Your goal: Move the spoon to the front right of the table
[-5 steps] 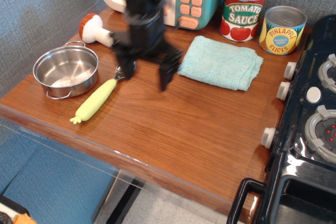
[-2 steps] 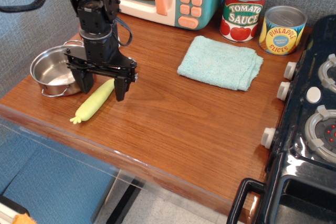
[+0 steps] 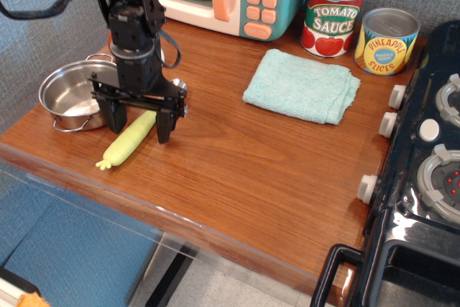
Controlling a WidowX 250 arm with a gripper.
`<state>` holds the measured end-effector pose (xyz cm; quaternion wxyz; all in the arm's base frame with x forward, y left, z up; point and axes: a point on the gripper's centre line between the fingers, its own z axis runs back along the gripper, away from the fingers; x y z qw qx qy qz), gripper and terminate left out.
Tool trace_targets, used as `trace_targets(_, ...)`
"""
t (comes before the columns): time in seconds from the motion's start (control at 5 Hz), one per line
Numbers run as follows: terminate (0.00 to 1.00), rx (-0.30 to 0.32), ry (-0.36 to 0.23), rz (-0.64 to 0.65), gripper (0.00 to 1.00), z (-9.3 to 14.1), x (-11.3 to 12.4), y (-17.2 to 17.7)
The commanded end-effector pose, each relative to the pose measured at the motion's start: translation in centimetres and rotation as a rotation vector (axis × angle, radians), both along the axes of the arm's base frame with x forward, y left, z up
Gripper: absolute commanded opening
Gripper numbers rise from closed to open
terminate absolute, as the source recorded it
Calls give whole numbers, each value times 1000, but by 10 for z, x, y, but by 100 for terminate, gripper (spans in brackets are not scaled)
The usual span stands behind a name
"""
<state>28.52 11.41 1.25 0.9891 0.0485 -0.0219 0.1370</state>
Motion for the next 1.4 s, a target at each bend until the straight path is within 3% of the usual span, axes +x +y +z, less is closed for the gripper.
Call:
trace_targets(0.0,0,3,-32,68,100,1,0,7)
trace_targets(0.2,0,-11,-75,34,0,13,2,-1)
trace_targets(0.4,0,-11,-128,27,0,35,6,-17)
trace_targets(0.6,0,-57,-168,-41,0,52,18,-64)
trace_targets(0.8,0,-90,-170,-115,0,51,22,-114)
trace_targets(1.0,0,-93,-148,-156,0,32,17,-164)
trace_targets(1.2,0,-64,-127,-195,0,16,7,-191)
